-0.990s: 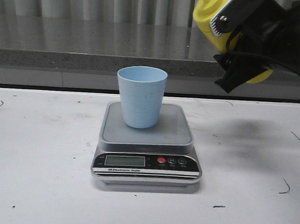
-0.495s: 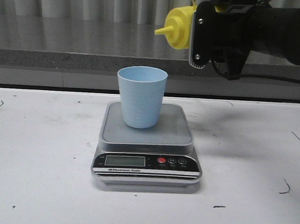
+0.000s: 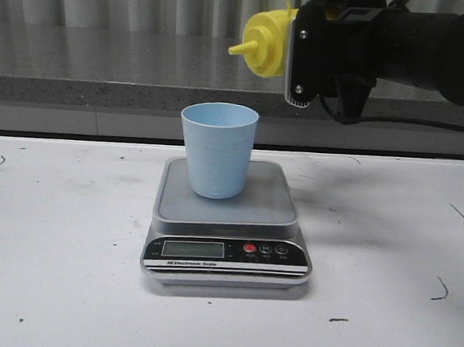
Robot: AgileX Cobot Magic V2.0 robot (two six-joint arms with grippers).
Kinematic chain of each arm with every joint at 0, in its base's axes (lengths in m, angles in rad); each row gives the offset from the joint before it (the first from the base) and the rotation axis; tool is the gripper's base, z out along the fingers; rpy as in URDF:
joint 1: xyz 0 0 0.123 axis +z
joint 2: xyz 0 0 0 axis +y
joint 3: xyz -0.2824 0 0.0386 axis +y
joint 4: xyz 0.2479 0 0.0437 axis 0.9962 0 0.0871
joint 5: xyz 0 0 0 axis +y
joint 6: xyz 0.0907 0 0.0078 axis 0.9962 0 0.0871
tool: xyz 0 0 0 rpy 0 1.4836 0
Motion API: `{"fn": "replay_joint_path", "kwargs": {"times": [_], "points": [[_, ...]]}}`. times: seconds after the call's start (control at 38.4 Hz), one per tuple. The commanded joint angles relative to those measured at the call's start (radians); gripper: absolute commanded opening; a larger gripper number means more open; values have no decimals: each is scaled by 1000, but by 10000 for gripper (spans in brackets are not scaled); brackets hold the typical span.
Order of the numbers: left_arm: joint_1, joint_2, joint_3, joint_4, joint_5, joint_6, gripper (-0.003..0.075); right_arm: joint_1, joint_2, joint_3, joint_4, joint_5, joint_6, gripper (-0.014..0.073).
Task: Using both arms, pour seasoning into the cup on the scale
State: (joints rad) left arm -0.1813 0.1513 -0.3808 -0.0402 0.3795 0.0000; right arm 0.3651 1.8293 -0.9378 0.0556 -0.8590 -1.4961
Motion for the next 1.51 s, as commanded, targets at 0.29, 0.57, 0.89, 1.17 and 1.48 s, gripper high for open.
{"fn": "replay_joint_path", "kwargs": {"times": [0.29, 0.57, 0.89, 1.17, 1.48], "points": [[4, 10, -26, -11, -80, -15, -20, 24, -58, -36, 538, -199, 735, 147], [4, 10, -26, -11, -80, -15, -20, 24, -73, -36, 655, 133, 1108, 147], [4, 10, -26, -11, -80, -15, -20, 24, -76, -36, 655, 169, 1109, 147], [4, 10, -26, -11, -80, -15, -20, 24, -241, 85, 477, 293, 1111, 147], [4, 10, -26, -11, -80, -15, -20, 24, -171, 396, 273, -146, 1459, 147]]}}
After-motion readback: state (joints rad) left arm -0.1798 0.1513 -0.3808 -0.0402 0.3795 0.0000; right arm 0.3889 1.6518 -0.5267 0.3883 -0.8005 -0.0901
